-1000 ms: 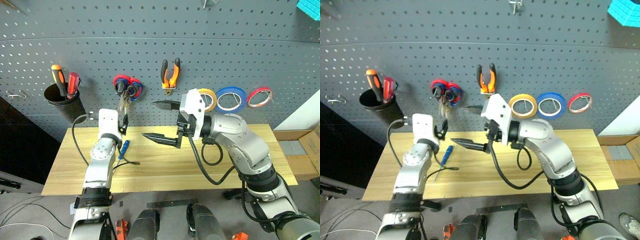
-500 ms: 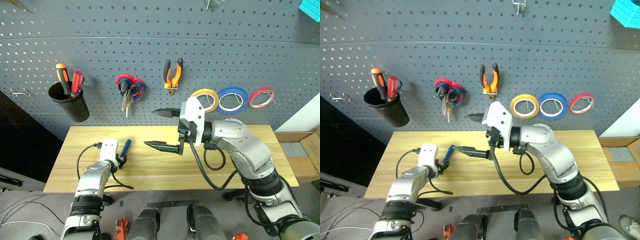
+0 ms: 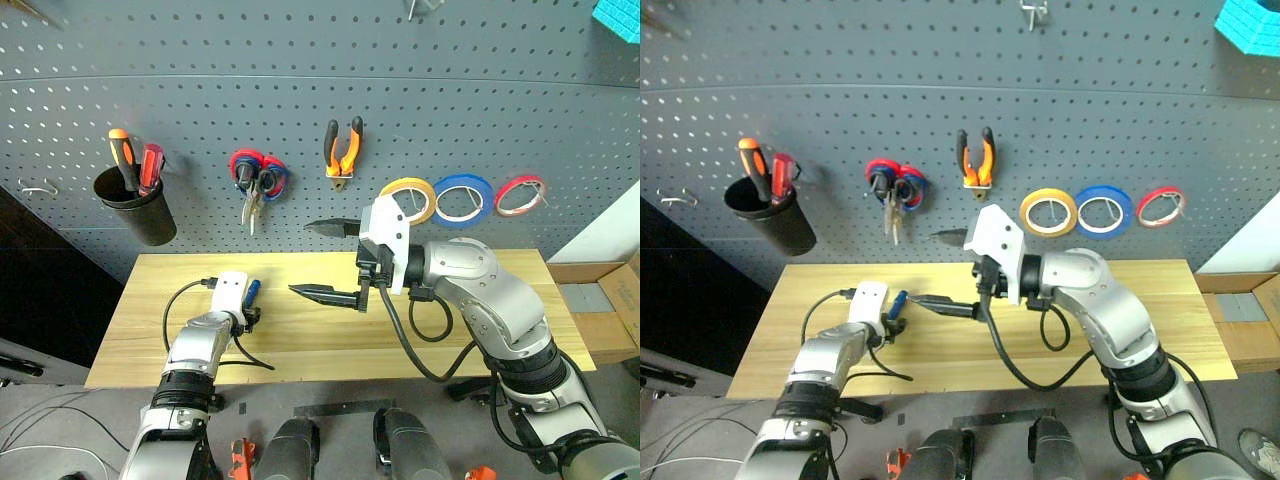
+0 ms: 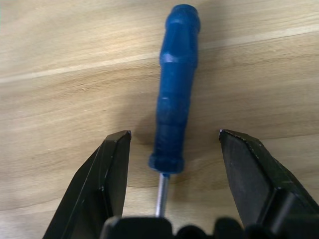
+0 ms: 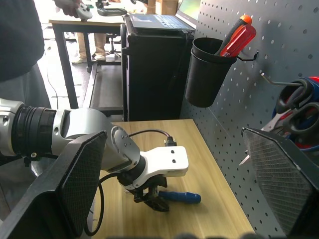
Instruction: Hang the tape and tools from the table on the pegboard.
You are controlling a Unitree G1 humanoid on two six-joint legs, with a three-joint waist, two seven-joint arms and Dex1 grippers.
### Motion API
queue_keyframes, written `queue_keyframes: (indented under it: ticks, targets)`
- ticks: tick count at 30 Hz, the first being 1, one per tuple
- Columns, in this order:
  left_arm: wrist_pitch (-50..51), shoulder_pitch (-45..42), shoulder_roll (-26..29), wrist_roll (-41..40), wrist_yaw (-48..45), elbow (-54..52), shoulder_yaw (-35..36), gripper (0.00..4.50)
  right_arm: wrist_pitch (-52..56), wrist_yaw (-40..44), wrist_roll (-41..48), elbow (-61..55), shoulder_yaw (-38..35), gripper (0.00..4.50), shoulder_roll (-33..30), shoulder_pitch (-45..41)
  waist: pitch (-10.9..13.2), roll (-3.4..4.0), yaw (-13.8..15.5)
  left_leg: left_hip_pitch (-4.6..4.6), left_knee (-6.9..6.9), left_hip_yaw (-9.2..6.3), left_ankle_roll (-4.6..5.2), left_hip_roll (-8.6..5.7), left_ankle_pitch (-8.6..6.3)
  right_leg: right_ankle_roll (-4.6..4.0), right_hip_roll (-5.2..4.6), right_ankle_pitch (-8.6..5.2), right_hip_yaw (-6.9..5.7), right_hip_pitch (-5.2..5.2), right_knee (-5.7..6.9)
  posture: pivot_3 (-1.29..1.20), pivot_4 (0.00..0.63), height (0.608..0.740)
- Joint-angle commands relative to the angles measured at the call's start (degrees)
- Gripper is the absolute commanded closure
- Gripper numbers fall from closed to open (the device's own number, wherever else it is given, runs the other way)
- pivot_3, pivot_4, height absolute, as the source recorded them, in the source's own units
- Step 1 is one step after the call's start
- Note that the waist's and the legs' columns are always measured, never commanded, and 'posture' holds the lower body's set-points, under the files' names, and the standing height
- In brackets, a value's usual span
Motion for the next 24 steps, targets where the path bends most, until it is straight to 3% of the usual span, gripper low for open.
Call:
queue_keyframes:
  ticks: [1, 7, 13, 16, 19, 23, 24]
  targets:
    - [-5.74, 3.66, 1.74, 2.64, 1.23, -3.93, -1.21, 2.47, -0.72, 0.17, 0.68, -1.61, 0.19, 0.00, 0.50, -0.47, 0.00, 0.00, -0.16, 0.00, 0.00, 0.01, 0.00, 0.00, 0.00, 0.00, -0.01, 0.00, 0.01, -0.01, 0.00, -0.02, 0.207, 0.740]
    - [-28.63, 13.77, 2.82, 4.07, 3.01, -17.84, 0.72, 4.49, -0.12, 1.36, 2.46, -1.54, -0.80, 0.00, 1.03, -2.03, 0.02, 0.01, -0.32, -0.10, -0.02, -0.06, -0.06, 0.02, -0.04, -0.01, -0.14, 0.00, 0.03, -0.09, -0.05, -0.01, 0.209, 0.740]
    - [-40.99, 23.09, -1.59, -1.75, 3.74, -34.77, 6.57, 4.49, 0.04, 4.17, 4.79, -1.82, -0.31, 0.00, 0.65, -2.54, 0.02, 0.02, 0.30, -0.12, -0.03, -0.04, 0.02, 0.00, -0.09, -0.02, -0.28, -0.01, 0.02, -0.04, -0.14, 0.02, 0.205, 0.740]
    - [-39.72, 24.73, -2.78, -1.15, 5.93, -40.58, 8.20, 4.49, -0.44, 5.62, 5.03, -1.20, 0.19, 0.00, 0.36, -2.76, 0.02, 0.02, 0.55, -0.13, -0.03, -0.04, 0.03, 0.00, -0.09, -0.02, -0.28, -0.02, 0.00, -0.03, -0.14, 0.04, 0.199, 0.740]
    - [-32.53, 25.42, -1.98, 1.40, 7.19, -39.79, 8.14, 4.49, -1.16, 6.48, 4.97, -0.11, 0.50, 0.00, 0.80, -3.33, 0.01, 0.03, 0.79, -0.09, -0.02, -0.04, 0.04, -0.02, -0.09, 0.00, -0.24, -0.03, -0.07, 0.03, -0.13, 0.06, 0.197, 0.740]
    - [-17.24, 21.14, -1.47, -1.19, 5.27, -37.05, 7.40, 4.49, -1.67, 6.89, 4.59, 0.83, 1.19, 0.00, 1.58, -3.94, 0.02, 0.02, 0.76, -0.05, -0.01, -0.04, 0.05, -0.03, -0.09, 0.03, 0.12, -0.05, -0.15, 0.04, -0.08, 0.06, 0.199, 0.740]
    - [-17.35, 19.78, -1.30, -1.28, 4.64, -35.84, 7.02, 4.49, -1.75, 6.95, 4.54, 0.96, 1.22, 0.00, 1.61, -3.97, 0.02, 0.02, 0.76, -0.06, -0.01, -0.05, 0.05, -0.03, -0.09, 0.03, 0.14, -0.05, -0.15, 0.03, -0.07, 0.06, 0.201, 0.740]
